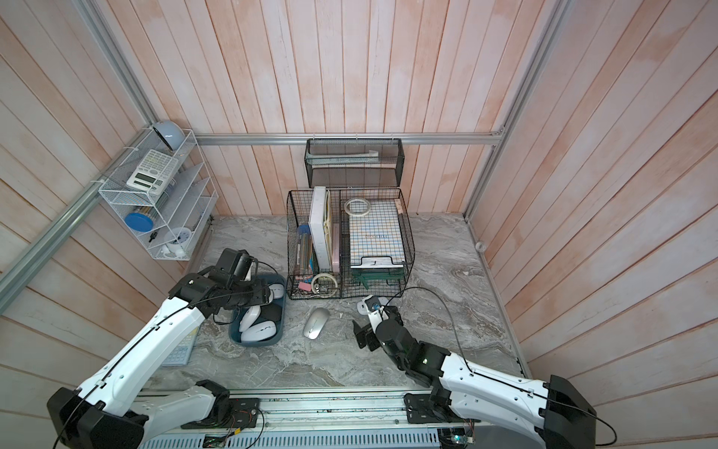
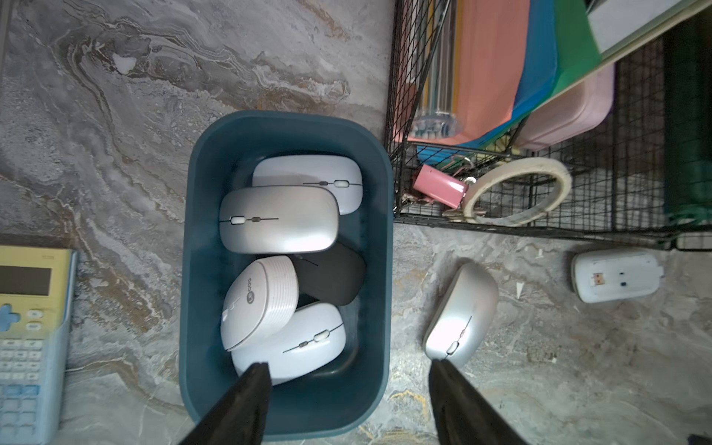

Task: Put the mouse in the storage box
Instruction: Place the mouse in the storage box, then pick up the mouse from the center of the board.

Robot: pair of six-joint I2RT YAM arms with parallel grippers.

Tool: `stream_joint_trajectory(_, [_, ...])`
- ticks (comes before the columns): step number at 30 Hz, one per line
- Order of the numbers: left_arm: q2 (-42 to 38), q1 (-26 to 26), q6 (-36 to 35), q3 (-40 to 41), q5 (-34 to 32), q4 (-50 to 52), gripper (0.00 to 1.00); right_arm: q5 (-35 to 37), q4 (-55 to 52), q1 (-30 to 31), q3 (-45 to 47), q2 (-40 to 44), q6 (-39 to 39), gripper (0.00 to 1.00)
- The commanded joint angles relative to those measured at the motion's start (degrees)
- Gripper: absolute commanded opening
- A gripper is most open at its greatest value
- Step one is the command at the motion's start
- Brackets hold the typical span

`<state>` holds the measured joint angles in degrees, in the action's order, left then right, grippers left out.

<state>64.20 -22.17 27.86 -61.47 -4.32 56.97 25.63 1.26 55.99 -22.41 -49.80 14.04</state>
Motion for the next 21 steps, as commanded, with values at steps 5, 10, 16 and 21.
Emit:
stream_joint_trajectory(5, [-9.34, 0.48, 1.93, 9.57, 11.47, -8.6, 0.7, -6.82, -11.92, -13.7, -4.42, -4.9, 13.51, 0.98])
stream_joint_trajectory(10, [-10.26, 0.38, 1.5, 9.35, 11.98, -8.96, 0.71, -9.92, -11.82, -16.31, -5.99, -9.89, 14.61, 0.98])
stream_joint_trajectory(16, [-8.66, 0.39, 1.46, 10.01, 12.34, -9.28, 0.71, -17.14, -7.15, -22.15, -7.67, -16.62, 14.33, 0.98])
stream_joint_trajectory(21, [-9.61, 0.43, 1.42, 10.4, 12.34, -9.47, 0.7, -22.07, -2.48, -24.5, -9.17, -23.7, 13.67, 0.98])
